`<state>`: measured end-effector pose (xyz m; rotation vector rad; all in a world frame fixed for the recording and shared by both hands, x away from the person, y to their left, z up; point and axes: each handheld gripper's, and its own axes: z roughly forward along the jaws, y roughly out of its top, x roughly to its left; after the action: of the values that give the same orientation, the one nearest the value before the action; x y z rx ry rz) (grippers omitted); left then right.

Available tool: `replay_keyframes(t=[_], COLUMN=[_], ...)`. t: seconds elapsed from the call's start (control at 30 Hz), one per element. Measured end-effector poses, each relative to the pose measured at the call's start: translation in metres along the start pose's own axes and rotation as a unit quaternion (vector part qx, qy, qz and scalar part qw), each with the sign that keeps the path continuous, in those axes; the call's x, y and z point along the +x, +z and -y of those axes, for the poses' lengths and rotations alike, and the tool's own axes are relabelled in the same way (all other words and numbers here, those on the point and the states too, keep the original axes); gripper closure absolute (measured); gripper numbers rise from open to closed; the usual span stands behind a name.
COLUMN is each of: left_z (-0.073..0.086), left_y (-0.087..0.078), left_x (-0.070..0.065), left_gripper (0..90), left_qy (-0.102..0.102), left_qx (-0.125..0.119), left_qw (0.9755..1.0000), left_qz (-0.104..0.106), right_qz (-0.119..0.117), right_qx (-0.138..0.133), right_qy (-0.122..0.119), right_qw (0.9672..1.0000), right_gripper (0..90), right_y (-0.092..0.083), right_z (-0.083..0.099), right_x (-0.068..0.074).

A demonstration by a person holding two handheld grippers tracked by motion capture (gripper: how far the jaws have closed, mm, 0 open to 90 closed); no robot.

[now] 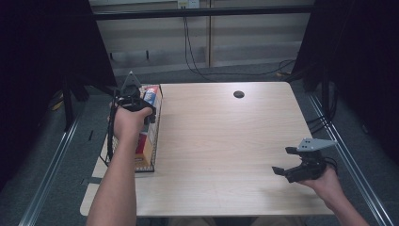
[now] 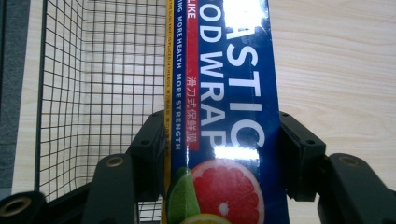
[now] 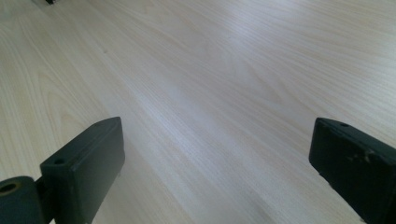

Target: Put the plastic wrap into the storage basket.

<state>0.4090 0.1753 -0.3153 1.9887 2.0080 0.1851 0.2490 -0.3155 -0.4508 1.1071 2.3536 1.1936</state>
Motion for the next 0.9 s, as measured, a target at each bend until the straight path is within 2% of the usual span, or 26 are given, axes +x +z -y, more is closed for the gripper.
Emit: replay_keyframes(t=[0.03, 0.13, 0.2, 0.23, 0.3, 0.37, 0.43, 0.47, 0.53, 0.63, 0.67, 0.77, 0.8, 0.83, 0.87, 0.9], left_z=[0.000, 0.001, 0.000, 0.001, 0.001, 0.001, 0.001, 0.001, 0.002, 0.002, 0.002, 0.002, 0.002, 0.002, 0.002, 0.002], left_y=[0.000, 0.000, 0.000, 0.000, 0.001, 0.001, 0.002, 0.002, 0.004, 0.005, 0.006, 0.007, 0.007, 0.007, 0.008, 0.009], left_x=[0.002, 0.004, 0.007, 0.007, 0.009, 0.012, 0.013, 0.015, 0.017, 0.020, 0.020, 0.023, 0.023, 0.025, 0.025, 0.026], left_gripper=[43.5, 43.5, 43.5, 43.5, 43.5, 43.5, 43.5, 43.5, 43.5, 43.5, 43.5, 43.5, 43.5, 43.5, 43.5, 43.5], left_qy=[0.006, -0.003, 0.002, -0.005, -0.006, 0.000, -0.013, -0.008, -0.013, -0.011, -0.018, -0.011, -0.017, -0.011, -0.018, -0.013], left_qx=[0.001, 0.000, 0.001, -0.003, -0.003, -0.001, -0.005, -0.001, -0.005, -0.003, -0.004, -0.002, -0.005, -0.002, -0.002, -0.003], left_qw=[1.0000, 1.0000, 1.0000, 1.0000, 1.0000, 1.0000, 0.9999, 1.0000, 0.9999, 0.9999, 0.9998, 0.9999, 0.9998, 0.9998, 0.9998, 0.9998], left_qz=[-0.004, -0.004, -0.003, -0.001, -0.005, -0.007, -0.006, -0.006, -0.008, -0.009, -0.011, -0.011, -0.011, -0.013, -0.012, -0.013], right_qz=[0.000, 0.001, 0.000, 0.001, 0.000, 0.000, -0.002, -0.002, -0.001, -0.001, 0.000, -0.002, -0.002, 0.000, 0.000, 0.001], right_qx=[0.000, 0.001, 0.001, 0.001, 0.000, 0.000, -0.001, -0.001, -0.001, 0.001, 0.001, 0.002, 0.001, 0.001, 0.000, 0.000], right_qy=[-0.001, -0.001, -0.001, -0.002, -0.001, -0.001, -0.003, -0.003, -0.003, -0.001, -0.003, -0.003, -0.002, -0.003, -0.003, -0.002], right_qw=[1.0000, 1.0000, 1.0000, 1.0000, 1.0000, 1.0000, 1.0000, 1.0000, 1.0000, 1.0000, 1.0000, 1.0000, 1.0000, 1.0000, 1.0000, 1.0000], right_gripper=[3.5, 3.5, 3.5, 3.5, 3.5, 3.5, 3.5, 3.5, 3.5, 3.5, 3.5, 3.5, 3.5, 3.5, 3.5, 3.5], right_y=[0.000, 0.001, 0.001, 0.001, 0.001, 0.001, 0.002, 0.002, 0.002, 0.003, 0.003, 0.003, 0.003, 0.003, 0.003, 0.003], right_z=[0.000, 0.000, 0.000, 0.000, 0.000, 0.000, 0.000, -0.001, -0.001, -0.001, -0.001, -0.001, -0.001, -0.001, -0.001, -0.001], right_x=[0.000, 0.000, 0.001, 0.001, 0.001, 0.001, 0.001, 0.001, 0.001, 0.002, 0.001, 0.002, 0.002, 0.002, 0.002, 0.002])
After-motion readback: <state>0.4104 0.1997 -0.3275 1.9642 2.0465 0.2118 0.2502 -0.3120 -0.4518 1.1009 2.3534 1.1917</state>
